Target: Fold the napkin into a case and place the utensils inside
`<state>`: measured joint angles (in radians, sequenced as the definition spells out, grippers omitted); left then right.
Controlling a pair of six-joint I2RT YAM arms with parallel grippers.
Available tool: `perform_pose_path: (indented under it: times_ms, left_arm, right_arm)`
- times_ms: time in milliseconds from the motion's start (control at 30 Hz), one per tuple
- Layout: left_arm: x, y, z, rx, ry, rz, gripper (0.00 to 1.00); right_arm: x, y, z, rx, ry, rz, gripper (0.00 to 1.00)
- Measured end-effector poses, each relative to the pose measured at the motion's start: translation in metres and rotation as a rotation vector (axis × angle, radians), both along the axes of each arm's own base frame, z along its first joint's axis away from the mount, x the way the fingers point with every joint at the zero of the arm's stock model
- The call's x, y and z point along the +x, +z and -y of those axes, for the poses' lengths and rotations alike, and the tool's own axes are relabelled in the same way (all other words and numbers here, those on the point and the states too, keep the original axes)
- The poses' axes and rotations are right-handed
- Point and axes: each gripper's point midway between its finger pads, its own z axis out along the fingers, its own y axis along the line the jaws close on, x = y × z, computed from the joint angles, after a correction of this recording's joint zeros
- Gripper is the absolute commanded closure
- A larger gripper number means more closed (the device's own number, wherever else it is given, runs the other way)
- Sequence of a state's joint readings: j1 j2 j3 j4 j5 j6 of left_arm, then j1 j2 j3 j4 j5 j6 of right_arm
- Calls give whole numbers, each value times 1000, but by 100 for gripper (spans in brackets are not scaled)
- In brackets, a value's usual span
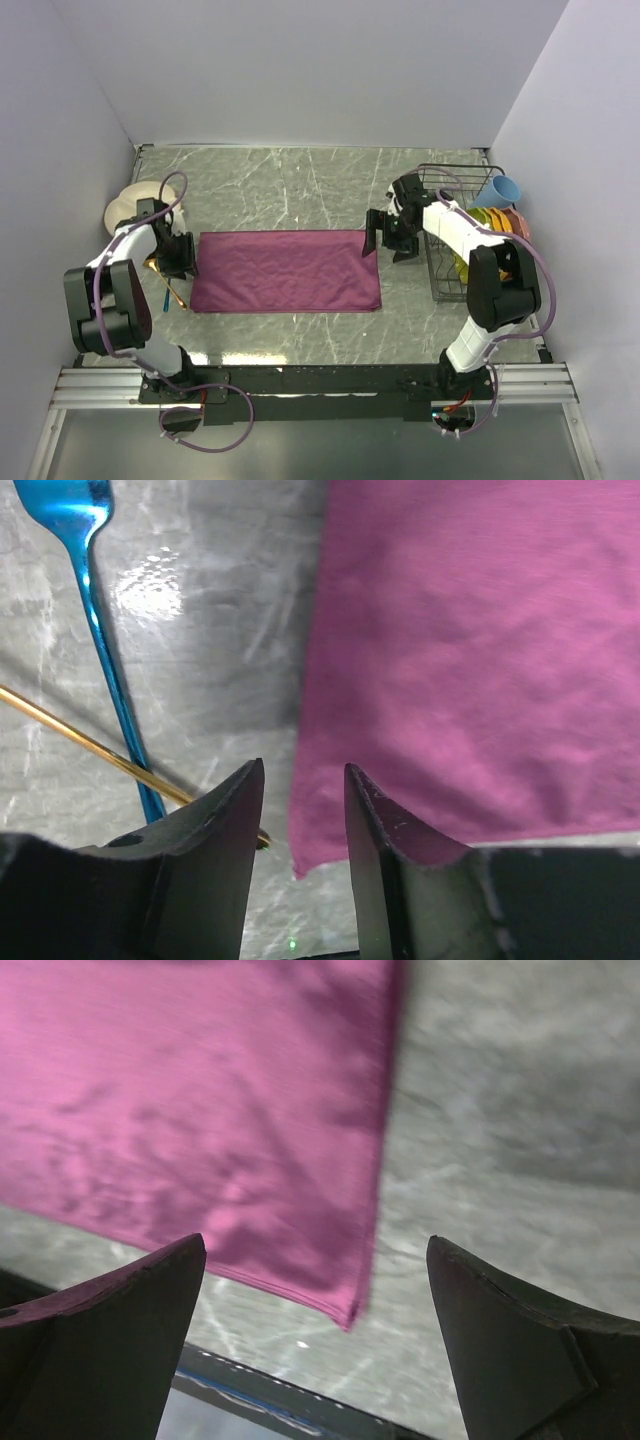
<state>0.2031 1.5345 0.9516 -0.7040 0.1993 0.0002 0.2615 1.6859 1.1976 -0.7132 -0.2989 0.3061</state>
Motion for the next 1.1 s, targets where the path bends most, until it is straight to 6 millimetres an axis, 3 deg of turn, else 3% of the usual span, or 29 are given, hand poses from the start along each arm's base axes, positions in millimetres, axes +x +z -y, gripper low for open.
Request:
perform_pose_path:
  times_ms: [200,500,633,900,1100]
  left_arm:
    - [-5,-26,-1,3,-6,-93,57]
    - [5,-26,12,13,-67,-90,57]
    - [6,-27,12,26,-79,-99,71]
    - [7,-28,14,45,-100,-97,99]
    - [9,-24,26,-1,-122,-78,99]
  right_arm:
    - [-3,-6,7,-38,-6,-13,2]
    - [-5,-25,10,-66,-7,-64,19]
    - [-9,-40,11,-79,-8,-115,23]
    - [-12,-52,12,-88,-9,-147,29]
    - [-14,-54,12,-87,-7,-155,32]
